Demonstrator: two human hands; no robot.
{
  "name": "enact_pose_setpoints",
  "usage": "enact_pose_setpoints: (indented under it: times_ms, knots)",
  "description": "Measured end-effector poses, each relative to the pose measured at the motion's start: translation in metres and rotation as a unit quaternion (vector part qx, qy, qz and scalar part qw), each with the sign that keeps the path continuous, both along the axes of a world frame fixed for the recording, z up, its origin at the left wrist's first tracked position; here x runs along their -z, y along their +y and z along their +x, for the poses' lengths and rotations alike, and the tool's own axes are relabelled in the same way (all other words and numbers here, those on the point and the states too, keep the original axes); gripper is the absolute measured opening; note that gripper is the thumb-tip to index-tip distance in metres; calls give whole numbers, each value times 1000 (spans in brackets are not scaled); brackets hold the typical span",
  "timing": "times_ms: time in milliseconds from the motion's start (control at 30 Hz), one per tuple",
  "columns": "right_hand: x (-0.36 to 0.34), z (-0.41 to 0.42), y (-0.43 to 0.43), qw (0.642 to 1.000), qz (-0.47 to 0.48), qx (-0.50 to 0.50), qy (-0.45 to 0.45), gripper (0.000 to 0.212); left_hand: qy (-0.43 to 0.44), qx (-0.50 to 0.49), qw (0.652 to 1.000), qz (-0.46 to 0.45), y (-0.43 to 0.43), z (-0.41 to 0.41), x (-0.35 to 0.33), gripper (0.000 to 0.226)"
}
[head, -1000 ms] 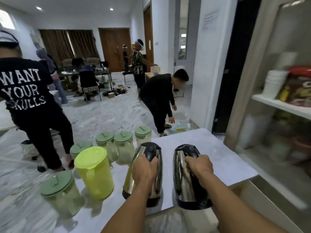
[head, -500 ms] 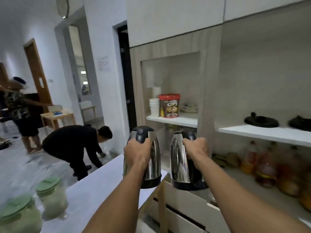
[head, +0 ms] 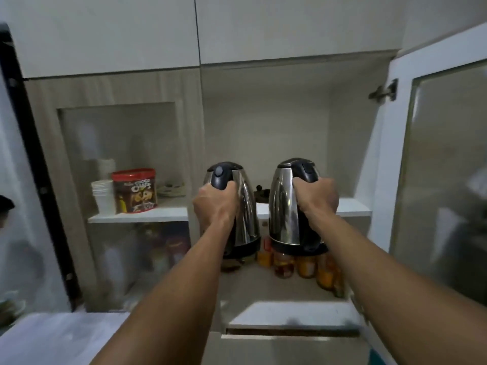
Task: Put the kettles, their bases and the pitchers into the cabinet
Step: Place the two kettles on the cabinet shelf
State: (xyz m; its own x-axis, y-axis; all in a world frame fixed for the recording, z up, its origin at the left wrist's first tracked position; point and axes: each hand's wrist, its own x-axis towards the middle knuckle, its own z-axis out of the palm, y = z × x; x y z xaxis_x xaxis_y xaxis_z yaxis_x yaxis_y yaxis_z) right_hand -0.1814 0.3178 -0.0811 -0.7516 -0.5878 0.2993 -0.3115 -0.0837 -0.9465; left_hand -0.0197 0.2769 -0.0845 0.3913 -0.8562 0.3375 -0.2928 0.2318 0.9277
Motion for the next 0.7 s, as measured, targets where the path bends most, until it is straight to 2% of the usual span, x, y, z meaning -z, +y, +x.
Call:
enact_pose_setpoints:
  times_ms: [267,400,700]
  knots:
    - [-35,-113,-62,996,-44,56,54,20,18,20,998,-51,-80,-119,-40,24]
    - [-48,-155,-107,994,-75,69,44,24,35,6,997,-61,-122,-163,-55,21]
    - [-42,-207,-194,995,-86,51,30,18,22,-26,996,-78,-211,-209,-61,23]
